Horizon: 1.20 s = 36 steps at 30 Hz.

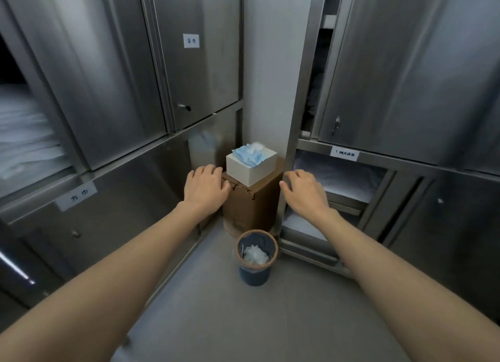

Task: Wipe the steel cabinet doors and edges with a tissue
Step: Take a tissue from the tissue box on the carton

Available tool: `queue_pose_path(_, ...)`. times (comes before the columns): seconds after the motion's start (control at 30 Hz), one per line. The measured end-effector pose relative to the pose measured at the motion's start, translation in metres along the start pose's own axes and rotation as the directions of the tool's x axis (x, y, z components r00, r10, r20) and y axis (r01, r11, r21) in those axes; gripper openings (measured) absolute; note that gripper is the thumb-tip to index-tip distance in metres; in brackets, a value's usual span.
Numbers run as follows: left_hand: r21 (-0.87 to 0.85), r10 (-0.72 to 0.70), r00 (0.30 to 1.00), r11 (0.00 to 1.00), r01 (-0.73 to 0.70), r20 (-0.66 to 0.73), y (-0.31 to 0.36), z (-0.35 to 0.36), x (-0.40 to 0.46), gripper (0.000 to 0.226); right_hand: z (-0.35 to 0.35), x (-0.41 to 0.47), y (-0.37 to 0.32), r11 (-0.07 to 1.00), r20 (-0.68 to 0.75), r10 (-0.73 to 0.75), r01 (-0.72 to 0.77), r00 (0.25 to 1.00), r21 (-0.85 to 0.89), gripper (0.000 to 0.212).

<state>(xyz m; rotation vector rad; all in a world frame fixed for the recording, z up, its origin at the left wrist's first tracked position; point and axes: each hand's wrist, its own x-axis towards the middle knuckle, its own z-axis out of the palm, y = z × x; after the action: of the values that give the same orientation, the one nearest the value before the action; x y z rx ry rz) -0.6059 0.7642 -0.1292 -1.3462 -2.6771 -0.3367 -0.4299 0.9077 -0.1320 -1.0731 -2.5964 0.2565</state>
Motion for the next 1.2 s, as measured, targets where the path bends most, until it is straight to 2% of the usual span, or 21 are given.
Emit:
queue_pose_path(0.33, 0.039, -0.067, 0.998, 0.997, 0.066, 0.011, 0.011, 0.035, 0.154, 0.047, 0.029, 0.170, 0.036, 0.997, 0.002, -0.077, 0.077, 0.997, 0.002, 0.042)
queue_pose_path(0.53, 0.056, -0.108, 0.990, 0.992, 0.113, -0.091, 0.016, 0.030, 0.250, 0.045, 0.021, 0.276, 0.039, 0.991, -0.034, -0.127, 0.128, 0.991, 0.026, 0.044)
queue_pose_path(0.73, 0.053, -0.138, 0.990, 0.989, 0.139, -0.027, 0.008, 0.067, 0.294, 0.048, 0.072, 0.323, 0.057, 0.990, 0.085, -0.124, 0.118, 0.989, 0.072, 0.045)
queue_pose_path(0.93, 0.024, -0.089, 0.996, 0.996, 0.089, 0.017, -0.010, 0.118, 0.356, 0.049, 0.120, 0.370, 0.060, 0.991, 0.134, -0.113, 0.102, 0.984, 0.087, 0.046)
queue_pose_path(1.2, -0.020, 0.009, 1.000, 1.000, -0.009, 0.002, -0.062, 0.154, 0.508, 0.046, 0.160, 0.510, 0.051, 1.000, 0.115, 0.015, -0.018, 0.993, 0.022, 0.043)
